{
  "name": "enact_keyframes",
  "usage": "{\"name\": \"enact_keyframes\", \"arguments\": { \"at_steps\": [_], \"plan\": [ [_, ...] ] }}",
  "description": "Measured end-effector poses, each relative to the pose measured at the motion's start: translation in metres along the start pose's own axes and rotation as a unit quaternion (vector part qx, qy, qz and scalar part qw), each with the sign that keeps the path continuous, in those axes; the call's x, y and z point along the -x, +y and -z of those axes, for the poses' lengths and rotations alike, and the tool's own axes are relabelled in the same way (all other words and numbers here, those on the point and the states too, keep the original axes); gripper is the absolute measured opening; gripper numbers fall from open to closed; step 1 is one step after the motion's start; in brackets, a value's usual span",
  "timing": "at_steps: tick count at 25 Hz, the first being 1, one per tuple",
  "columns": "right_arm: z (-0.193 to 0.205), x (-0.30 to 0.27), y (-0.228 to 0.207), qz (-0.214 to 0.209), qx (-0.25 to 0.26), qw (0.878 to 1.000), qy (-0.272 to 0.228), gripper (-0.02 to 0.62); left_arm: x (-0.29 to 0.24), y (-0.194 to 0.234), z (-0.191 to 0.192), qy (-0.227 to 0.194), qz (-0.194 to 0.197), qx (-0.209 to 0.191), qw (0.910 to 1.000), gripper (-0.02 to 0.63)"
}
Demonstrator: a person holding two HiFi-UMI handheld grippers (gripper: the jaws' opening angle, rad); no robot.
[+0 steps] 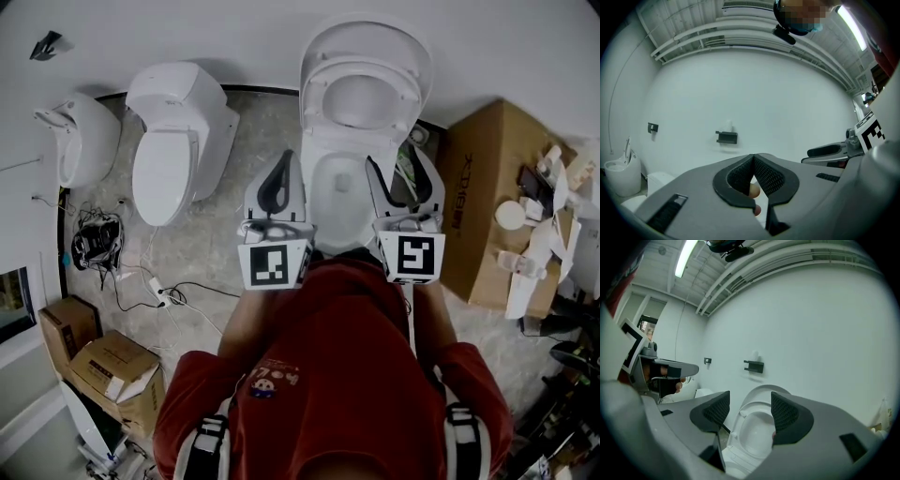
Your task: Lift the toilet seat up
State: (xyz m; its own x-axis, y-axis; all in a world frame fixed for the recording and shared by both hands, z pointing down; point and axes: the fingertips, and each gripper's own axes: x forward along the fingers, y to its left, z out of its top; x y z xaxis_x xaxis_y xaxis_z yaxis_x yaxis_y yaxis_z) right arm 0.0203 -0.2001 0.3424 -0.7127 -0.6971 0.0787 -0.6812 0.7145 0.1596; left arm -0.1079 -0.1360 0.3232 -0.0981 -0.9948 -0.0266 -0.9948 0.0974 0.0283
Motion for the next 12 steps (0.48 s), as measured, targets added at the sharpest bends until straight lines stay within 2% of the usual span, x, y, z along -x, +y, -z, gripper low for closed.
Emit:
{"name": "enact_keyframes", "arguments": {
  "at_steps": [5,12],
  "plan": [
    [-0.026,0.005,-0.007,0.016,-0.008,0.999,-0.031,0.241,0.002,-0.003,-0.016,-0.010,0.009,-0.020,0.9997,0.011],
    [-0.031,0.004,-0.007,0.016,0.001,0.999,-0.032,0.241,0.002,0.002,-0.023,-0.009,-0.006,-0.028,0.9995,0.011]
  ]
}}
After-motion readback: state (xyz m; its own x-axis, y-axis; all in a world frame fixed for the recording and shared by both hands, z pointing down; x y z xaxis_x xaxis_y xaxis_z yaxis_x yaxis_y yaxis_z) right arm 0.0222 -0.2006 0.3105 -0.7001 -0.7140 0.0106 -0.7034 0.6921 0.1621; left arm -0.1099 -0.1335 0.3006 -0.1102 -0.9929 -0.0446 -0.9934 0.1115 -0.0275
